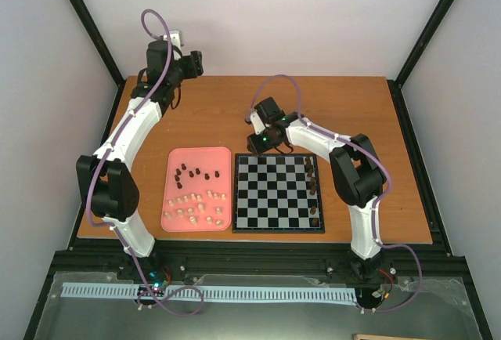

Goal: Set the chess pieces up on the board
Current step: Pick up the chess piece from the chessboard.

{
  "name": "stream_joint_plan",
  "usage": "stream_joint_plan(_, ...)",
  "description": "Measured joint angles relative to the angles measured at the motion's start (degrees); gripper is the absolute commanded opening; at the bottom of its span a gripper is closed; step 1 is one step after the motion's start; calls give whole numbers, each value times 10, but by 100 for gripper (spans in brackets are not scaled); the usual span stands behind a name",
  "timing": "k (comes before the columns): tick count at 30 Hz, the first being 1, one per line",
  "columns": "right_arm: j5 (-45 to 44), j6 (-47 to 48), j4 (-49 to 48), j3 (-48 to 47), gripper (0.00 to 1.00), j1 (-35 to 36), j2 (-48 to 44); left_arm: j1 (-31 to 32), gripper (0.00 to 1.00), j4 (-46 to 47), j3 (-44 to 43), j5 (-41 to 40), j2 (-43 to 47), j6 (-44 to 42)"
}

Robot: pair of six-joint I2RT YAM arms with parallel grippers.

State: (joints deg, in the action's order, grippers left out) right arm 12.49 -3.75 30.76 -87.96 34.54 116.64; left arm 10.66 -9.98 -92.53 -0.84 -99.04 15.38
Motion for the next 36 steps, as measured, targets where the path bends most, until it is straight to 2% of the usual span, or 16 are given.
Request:
stream_joint_plan(5,-3,-5,47,-30,42,9,17,0,75,1,0,0,0,0)
stream_joint_plan(17,-37,-11,164,-170,42,9,91,0,75,7,0,-7,0,0)
stream_joint_plan(25,-37,-18,221,-212,42,9,130,0,75,24,4,-17,0,0)
stream_joint_plan(36,-39,-32,243,-237,42,9,160,0,75,36,21,-28,0,0)
